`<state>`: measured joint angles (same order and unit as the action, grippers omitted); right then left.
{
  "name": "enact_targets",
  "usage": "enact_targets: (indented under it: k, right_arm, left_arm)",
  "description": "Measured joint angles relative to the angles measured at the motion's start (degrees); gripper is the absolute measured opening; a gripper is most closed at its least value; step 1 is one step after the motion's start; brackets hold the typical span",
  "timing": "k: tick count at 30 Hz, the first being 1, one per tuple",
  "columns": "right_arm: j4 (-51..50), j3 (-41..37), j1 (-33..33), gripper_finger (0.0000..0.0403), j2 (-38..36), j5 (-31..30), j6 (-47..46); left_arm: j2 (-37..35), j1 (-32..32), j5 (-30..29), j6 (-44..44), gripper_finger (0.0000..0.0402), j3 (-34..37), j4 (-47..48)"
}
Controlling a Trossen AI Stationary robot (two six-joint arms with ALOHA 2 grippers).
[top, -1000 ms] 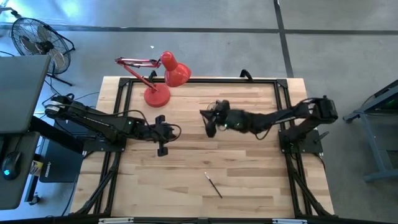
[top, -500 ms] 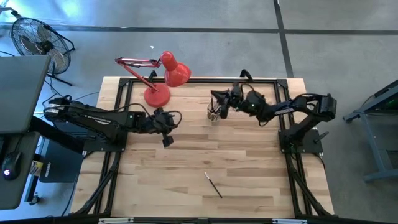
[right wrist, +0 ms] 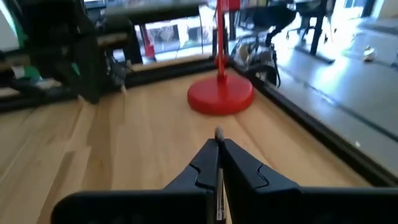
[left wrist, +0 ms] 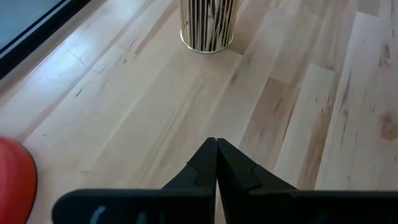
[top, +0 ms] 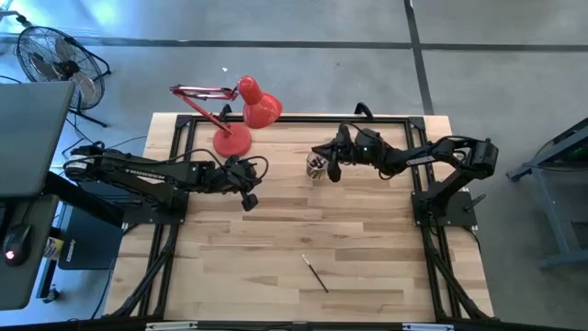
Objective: Put items in baskets/containers
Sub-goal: Put the black eyeshadow brush into the yellow container
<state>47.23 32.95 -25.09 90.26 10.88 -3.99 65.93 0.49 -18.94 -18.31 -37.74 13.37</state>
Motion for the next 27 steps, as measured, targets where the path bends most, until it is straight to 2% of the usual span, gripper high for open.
enact_targets:
  k: [9, 20, 24, 27]
  right_arm:
    - [-2.2, 0.0, 0.0, 0.0040, 0.0, -2.3, 0.0]
    - [-1.8, 0.0, 0.1, 0.0129, 0.0, -1.3, 1.1]
    - [-1.8, 0.0, 0.5, 0.0151, -2.6, -1.1, 3.4]
    - [-3.8, 0.0, 2.1, 0.0154, -6.2, -3.3, 8.4]
  left_arm:
    - [0.0, 0.0, -0.3, -0.6, 0.0001, 0.0, 0.0]
    - [0.0, -0.1, -0.3, -2.0, 0.0001, 0.0, 0.0]
    - [0.0, -0.1, -0.3, -2.0, 0.0001, 0.0, 0.0]
    - [0.0, -0.1, -0.3, -2.0, 0.0001, 0.0, -0.3]
